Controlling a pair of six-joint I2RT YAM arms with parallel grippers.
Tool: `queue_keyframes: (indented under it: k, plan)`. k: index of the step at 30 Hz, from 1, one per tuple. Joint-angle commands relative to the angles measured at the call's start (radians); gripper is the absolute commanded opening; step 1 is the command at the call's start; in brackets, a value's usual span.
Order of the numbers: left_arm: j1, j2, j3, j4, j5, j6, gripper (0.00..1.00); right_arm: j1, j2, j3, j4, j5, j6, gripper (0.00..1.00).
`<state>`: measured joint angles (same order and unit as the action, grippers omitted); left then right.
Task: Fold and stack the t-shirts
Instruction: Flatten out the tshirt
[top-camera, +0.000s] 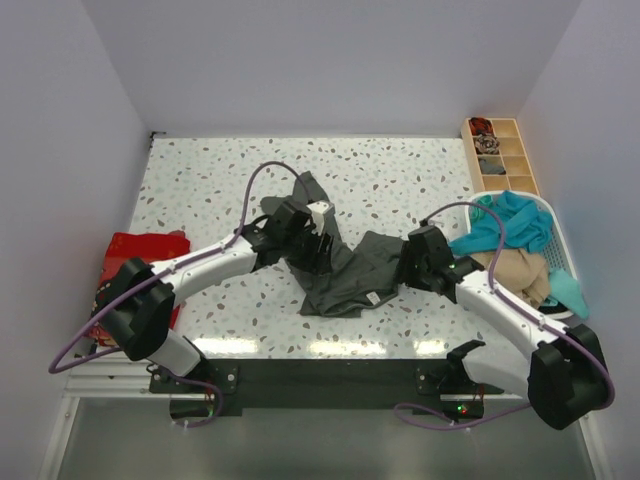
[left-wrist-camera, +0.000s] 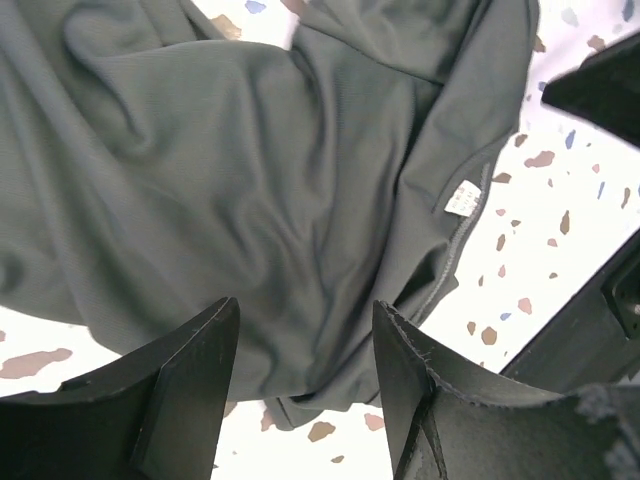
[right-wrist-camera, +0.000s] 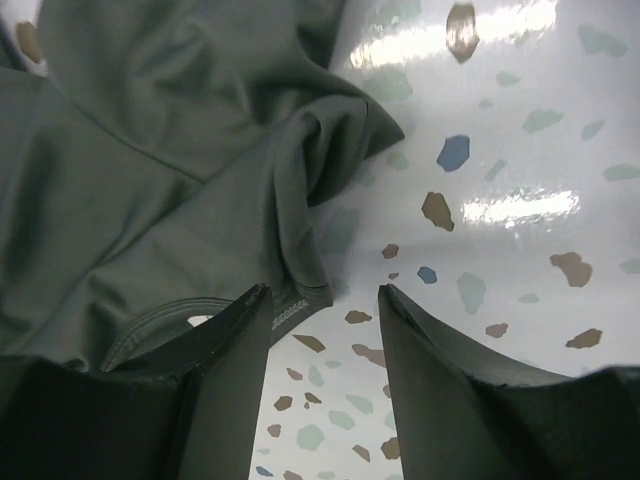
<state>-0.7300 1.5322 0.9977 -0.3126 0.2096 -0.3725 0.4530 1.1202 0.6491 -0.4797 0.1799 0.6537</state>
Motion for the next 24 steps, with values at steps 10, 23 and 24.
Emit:
queue_keyframes:
  k: [10,23,24]
  plan:
    - [0.076,0.013,0.019,0.020,-0.030,0.043,0.61,-0.031,0.036,-0.169,0.371,-0.105,0.075,0.44]
    - [0.172,0.022,0.033,0.061,0.016,0.030,0.59,-0.056,0.043,-0.022,0.296,-0.163,-0.061,0.00]
    - [0.173,0.022,0.035,0.066,0.008,0.027,0.59,-0.056,0.030,0.054,0.265,-0.161,-0.084,0.00]
